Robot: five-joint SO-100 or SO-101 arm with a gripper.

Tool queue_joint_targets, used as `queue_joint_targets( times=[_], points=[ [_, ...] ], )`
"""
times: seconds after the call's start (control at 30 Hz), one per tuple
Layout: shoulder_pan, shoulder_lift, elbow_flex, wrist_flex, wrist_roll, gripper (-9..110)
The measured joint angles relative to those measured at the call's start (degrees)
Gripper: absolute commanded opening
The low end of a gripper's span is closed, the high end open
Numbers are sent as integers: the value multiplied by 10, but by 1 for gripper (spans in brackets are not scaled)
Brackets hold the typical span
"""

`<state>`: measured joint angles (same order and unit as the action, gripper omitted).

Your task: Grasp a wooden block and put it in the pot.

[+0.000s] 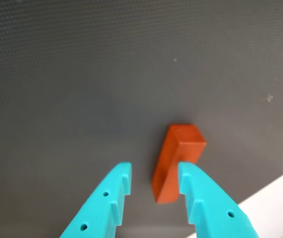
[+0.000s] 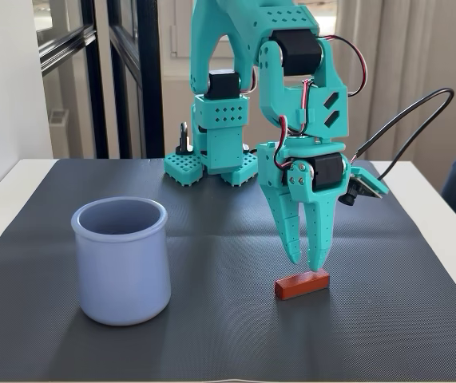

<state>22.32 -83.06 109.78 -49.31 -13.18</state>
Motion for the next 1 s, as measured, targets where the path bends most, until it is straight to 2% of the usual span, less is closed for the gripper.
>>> queue_joint_targets(
  times=[0.2,1.0],
  points=[
    [4,11,-30,-31,-1,11],
    [4,29,-38,19,-1,11]
  ],
)
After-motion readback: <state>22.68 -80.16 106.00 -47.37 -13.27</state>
